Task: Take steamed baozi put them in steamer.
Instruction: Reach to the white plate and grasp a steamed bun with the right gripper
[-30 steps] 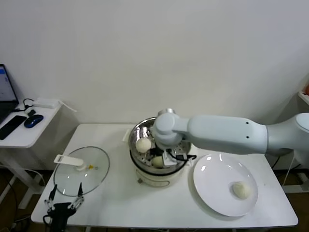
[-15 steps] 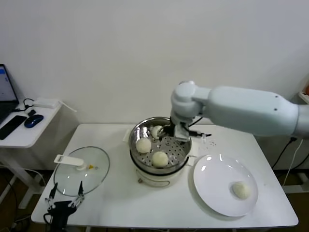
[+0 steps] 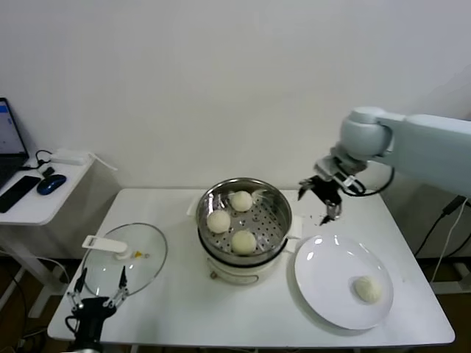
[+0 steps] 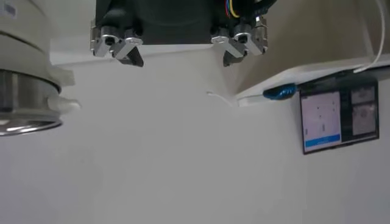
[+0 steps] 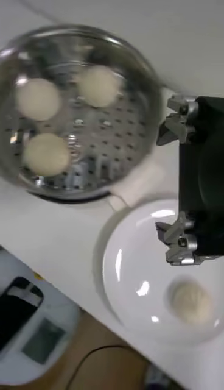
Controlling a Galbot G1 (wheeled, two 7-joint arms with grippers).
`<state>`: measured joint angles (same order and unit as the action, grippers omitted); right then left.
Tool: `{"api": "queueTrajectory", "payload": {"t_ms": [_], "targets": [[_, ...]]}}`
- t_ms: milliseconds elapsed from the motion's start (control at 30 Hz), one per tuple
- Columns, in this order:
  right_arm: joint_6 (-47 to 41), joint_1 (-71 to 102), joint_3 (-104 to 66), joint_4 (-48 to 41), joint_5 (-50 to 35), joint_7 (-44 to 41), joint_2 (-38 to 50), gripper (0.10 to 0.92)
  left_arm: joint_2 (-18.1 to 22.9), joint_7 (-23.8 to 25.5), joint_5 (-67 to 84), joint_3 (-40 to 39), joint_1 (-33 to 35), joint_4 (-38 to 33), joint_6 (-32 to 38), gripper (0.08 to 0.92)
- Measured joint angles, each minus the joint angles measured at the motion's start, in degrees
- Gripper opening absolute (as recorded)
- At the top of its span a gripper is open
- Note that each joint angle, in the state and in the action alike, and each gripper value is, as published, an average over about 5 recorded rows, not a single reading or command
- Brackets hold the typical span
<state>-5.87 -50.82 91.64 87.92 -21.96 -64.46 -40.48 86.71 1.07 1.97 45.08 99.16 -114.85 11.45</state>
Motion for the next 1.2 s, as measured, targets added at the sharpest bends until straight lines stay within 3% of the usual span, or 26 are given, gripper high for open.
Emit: {"api": "queueTrajectory", "payload": {"t_ms": [500,1200], "targets": [[-7.4,17.4,-7.3,-2.1,6.4,1.8,14.6,0.823,0.5,0.3,-1.5,-0.4,0.3,0.3,0.4,0.823],[-10.2,40.4,-22.2,-6.5,12.8,3.9,15.7,0.823,0.7,0.7,-0.9,-0.4,0.0,1.6,-0.3,0.823]]}}
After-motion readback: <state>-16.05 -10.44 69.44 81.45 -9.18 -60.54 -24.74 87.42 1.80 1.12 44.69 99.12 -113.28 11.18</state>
